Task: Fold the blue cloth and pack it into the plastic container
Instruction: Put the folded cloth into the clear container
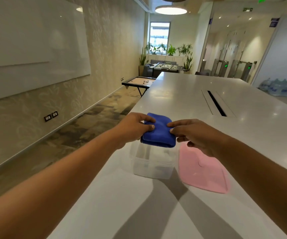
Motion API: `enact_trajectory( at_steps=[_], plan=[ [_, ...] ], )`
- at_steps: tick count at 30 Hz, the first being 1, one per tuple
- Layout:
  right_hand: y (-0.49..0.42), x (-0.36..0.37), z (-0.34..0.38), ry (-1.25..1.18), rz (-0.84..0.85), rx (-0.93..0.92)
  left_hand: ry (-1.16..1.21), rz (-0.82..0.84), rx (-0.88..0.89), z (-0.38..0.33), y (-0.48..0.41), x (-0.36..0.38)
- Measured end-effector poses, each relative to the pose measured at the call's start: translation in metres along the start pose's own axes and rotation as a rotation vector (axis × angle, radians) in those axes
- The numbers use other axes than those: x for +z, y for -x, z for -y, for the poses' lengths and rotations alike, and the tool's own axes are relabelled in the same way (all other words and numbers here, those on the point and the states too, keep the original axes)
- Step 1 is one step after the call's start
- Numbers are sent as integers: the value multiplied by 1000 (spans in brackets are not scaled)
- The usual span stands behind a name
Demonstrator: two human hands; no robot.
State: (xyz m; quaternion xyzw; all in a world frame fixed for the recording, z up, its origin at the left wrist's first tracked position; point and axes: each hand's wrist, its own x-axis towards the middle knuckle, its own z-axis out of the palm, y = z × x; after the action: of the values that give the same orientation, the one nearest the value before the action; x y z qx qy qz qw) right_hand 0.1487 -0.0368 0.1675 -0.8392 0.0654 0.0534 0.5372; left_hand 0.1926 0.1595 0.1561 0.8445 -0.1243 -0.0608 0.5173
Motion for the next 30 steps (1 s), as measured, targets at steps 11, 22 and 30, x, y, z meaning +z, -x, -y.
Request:
enact_trajectory(
  at_steps=[11, 22, 30],
  plan=[
    [-65, 31, -12, 493, 135, 194, -834, 167, 65, 40, -37, 35],
    [-85, 29, -12, 985, 137, -162, -1116, 101, 218, 53, -47, 42],
    [-85, 45, -18, 1265, 286, -233, -1268, 456, 213, 56, -65, 38]
  ],
)
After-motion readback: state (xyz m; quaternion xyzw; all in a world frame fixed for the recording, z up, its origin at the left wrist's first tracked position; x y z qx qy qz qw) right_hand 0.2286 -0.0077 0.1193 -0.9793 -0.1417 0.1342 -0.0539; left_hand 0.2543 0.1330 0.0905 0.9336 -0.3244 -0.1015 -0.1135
